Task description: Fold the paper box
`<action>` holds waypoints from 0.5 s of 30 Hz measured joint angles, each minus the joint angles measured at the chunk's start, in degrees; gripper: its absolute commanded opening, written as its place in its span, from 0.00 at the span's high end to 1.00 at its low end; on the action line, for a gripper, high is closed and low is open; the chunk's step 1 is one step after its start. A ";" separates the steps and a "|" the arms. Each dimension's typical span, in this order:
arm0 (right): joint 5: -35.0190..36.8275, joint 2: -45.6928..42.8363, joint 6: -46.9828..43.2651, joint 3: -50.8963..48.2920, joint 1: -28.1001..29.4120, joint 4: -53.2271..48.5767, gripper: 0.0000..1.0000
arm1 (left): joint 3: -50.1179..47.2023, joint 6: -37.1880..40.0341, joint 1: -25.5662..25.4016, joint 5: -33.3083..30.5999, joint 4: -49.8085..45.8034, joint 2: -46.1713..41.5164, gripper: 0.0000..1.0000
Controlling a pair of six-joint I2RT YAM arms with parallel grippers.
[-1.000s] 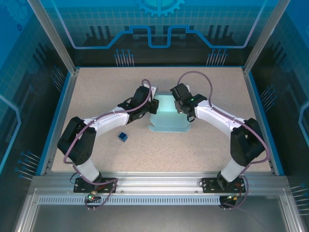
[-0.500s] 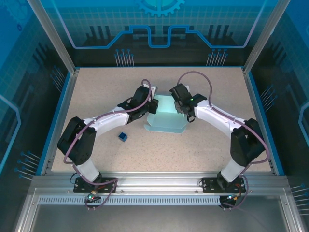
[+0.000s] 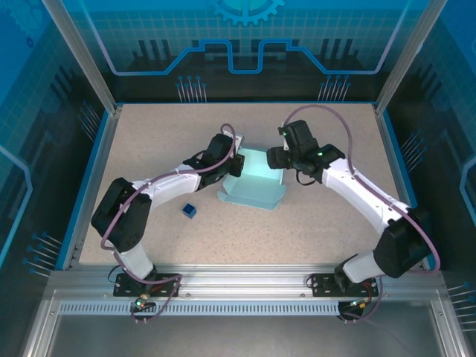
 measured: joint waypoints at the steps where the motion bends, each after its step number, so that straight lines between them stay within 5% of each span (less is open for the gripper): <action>1: -0.85 -1.09 -0.66 -0.02 -0.87 -0.04 0.30 | 0.50 0.57 0.00 0.04 -0.90 0.61 0.97; 15: -14.27 -3.39 -5.40 -3.93 -8.76 -1.36 0.30 | 15.15 12.35 2.19 9.18 -24.22 8.26 0.95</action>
